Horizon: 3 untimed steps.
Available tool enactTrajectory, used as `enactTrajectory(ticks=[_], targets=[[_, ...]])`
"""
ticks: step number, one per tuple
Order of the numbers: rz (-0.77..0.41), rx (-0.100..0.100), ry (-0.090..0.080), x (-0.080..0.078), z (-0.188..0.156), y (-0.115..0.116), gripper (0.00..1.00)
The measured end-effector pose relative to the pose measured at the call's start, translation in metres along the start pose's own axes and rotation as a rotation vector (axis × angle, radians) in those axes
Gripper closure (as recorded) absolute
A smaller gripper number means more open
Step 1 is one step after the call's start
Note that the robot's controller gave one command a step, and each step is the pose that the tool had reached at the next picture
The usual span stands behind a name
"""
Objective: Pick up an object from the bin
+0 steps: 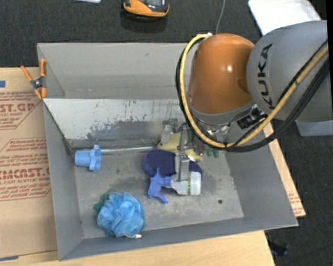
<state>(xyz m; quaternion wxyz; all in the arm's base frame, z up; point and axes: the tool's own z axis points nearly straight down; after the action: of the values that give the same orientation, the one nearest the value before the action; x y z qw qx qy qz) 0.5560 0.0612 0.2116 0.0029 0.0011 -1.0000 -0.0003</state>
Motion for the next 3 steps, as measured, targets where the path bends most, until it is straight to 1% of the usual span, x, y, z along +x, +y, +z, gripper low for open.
enactTrajectory(ticks=[1, 2, 3], targets=[[0.001, -0.001, -0.008, -0.002, -0.005, 0.0, 0.0], [-0.345, 0.001, -0.01, 0.002, 0.023, 0.011, 0.0], [-0.76, 0.004, -0.013, -0.014, 0.073, 0.023, 0.0]])
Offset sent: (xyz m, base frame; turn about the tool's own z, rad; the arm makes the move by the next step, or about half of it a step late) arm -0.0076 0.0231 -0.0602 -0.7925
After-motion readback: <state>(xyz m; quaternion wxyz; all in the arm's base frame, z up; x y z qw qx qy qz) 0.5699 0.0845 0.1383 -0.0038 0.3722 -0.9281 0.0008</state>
